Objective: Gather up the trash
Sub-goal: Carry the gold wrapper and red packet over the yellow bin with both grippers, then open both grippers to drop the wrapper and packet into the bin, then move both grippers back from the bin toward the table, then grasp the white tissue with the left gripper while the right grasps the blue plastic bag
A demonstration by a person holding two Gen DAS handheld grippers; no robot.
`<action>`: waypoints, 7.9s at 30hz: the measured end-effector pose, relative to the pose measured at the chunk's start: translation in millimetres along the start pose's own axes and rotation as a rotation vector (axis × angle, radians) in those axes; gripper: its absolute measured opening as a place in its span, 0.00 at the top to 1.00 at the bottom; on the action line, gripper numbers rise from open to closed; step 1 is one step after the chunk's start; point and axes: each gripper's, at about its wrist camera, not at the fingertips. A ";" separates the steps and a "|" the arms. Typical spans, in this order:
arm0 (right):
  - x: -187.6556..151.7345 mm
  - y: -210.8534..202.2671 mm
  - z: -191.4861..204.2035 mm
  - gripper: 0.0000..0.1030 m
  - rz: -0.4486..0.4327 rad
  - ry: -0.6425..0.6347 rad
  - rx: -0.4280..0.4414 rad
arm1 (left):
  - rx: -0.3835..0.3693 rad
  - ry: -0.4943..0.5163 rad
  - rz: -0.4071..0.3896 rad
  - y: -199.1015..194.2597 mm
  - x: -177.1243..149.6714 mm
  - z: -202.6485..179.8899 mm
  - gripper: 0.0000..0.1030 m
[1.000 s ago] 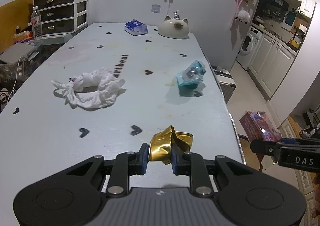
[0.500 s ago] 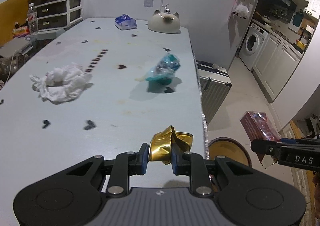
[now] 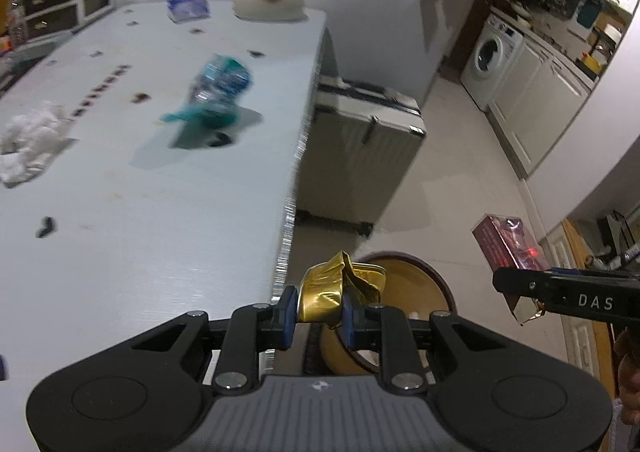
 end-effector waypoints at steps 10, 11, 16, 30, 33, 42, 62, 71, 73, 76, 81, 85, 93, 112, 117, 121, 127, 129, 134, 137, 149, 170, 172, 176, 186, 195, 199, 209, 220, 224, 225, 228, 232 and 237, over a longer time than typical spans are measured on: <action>-9.1 55.0 -65.9 0.50 0.127 0.127 -0.075 | -0.067 0.031 0.169 83.3 12.8 -26.2 0.77; -10.4 62.6 -72.0 0.50 0.145 0.146 -0.080 | -0.072 0.033 0.185 91.7 13.4 -27.4 0.77; -19.1 99.7 -92.1 0.50 0.247 0.233 -0.089 | -0.103 0.043 0.288 140.5 12.7 -31.7 0.77; -44.5 199.3 -98.6 0.48 0.480 0.362 -0.076 | -0.137 0.038 0.475 231.7 -1.3 -25.5 0.77; -47.3 210.7 -100.7 0.44 0.491 0.381 -0.086 | -0.135 0.056 0.492 246.5 -1.9 -24.6 0.77; -63.4 210.4 -114.6 0.37 0.495 0.446 -0.113 | -0.135 0.094 0.518 277.5 -0.3 -24.5 0.76; -66.8 203.8 -113.1 0.35 0.487 0.404 -0.073 | -0.057 0.085 0.600 273.7 -21.4 -8.2 0.15; -61.0 180.7 -109.0 0.21 0.425 0.307 -0.053 | -0.044 0.080 0.560 252.7 -14.4 -10.2 0.01; -58.9 173.9 -108.9 0.17 0.405 0.288 -0.057 | -0.047 0.078 0.548 247.7 -11.7 -11.3 0.00; -55.6 165.3 -108.4 0.12 0.378 0.259 -0.062 | -0.049 0.073 0.528 239.5 -8.5 -12.8 0.00; -54.7 155.6 -103.9 0.01 0.361 0.208 -0.091 | -0.050 0.073 0.512 229.5 -6.1 -13.4 0.00; -56.1 148.7 -100.4 0.00 0.343 0.176 -0.107 | -0.053 0.074 0.503 222.3 -5.9 -14.1 0.00; -58.8 131.4 -100.5 0.00 0.320 0.177 -0.130 | -0.058 0.078 0.482 206.8 -5.8 -17.6 0.00; -59.4 36.8 -95.8 0.00 0.114 0.182 -0.153 | -0.094 0.118 0.296 116.0 -5.5 -44.5 0.00; -57.3 9.2 -84.6 0.00 0.053 0.165 -0.154 | -0.113 0.125 0.223 79.6 -3.1 -45.8 0.00; -55.1 -11.0 -68.9 0.00 0.013 0.151 -0.148 | -0.120 0.126 0.157 45.9 -1.0 -39.3 0.00; -51.1 -37.7 -35.0 0.00 -0.041 0.135 -0.136 | -0.118 0.112 0.068 -8.7 1.5 -15.8 0.00; -50.1 -45.4 -18.4 0.00 -0.058 0.124 -0.128 | -0.109 0.108 0.041 -27.4 2.1 -3.4 0.00; -45.5 -62.3 25.7 0.00 -0.099 0.103 -0.108 | -0.084 0.081 -0.015 -69.7 0.9 35.3 0.00; -42.1 -71.9 54.3 0.00 -0.127 0.089 -0.097 | -0.070 0.066 -0.045 -92.6 -0.2 58.7 0.00; -40.4 -86.1 165.5 0.00 -0.176 0.063 -0.052 | -0.013 0.042 -0.131 -168.0 -1.9 169.5 0.00; 12.4 -48.0 261.9 0.00 -0.209 -0.008 -0.013 | 0.030 -0.320 -0.218 -119.4 26.9 337.4 0.00; 20.4 -39.2 261.7 0.00 -0.210 -0.006 -0.015 | 0.044 -0.347 -0.209 -101.6 28.9 344.8 0.00; 38.7 -17.1 261.8 0.00 -0.215 -0.008 -0.023 | 0.113 -0.356 -0.205 -74.2 37.7 354.0 0.00; 97.9 52.0 263.9 0.00 -0.149 0.082 0.004 | 0.141 -0.281 -0.281 -34.5 84.8 361.6 0.00; 151.1 124.5 259.2 0.00 -0.010 0.307 0.030 | 0.177 -0.268 -0.313 -15.2 109.6 365.2 0.00; 165.0 147.0 259.9 0.01 0.026 0.370 0.061 | 0.183 -0.273 -0.324 -11.0 114.4 365.1 0.00; 159.1 151.3 276.8 0.44 0.059 0.304 0.063 | 0.204 -0.231 -0.295 -12.4 118.9 361.5 0.45; 122.0 109.4 299.9 0.50 0.037 0.114 0.100 | 0.158 -0.232 -0.252 -35.2 107.6 351.7 0.76; 102.4 87.8 306.1 0.50 0.022 0.048 0.096 | 0.144 -0.215 -0.224 -48.9 96.1 340.8 0.77; 96.9 81.1 307.8 0.50 0.016 0.028 0.095 | 0.141 -0.208 -0.217 -53.1 92.8 337.7 0.77; 85.3 64.4 310.2 0.50 -0.001 -0.016 0.088 | 0.135 -0.184 -0.209 -68.0 82.3 328.0 0.77; 72.9 41.1 310.0 0.50 -0.028 -0.048 0.081 | 0.125 -0.160 -0.207 -88.9 72.0 316.0 0.77; 56.3 9.5 307.1 0.50 -0.067 -0.078 0.076 | 0.114 -0.106 -0.204 -117.0 61.3 295.8 0.77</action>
Point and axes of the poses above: each gripper's, at about its wrist camera, not at the fingertips, and y roughly the way its jaws point, z to its left, x to its top, and after that the axes turned 15 degrees about -x, right-handed
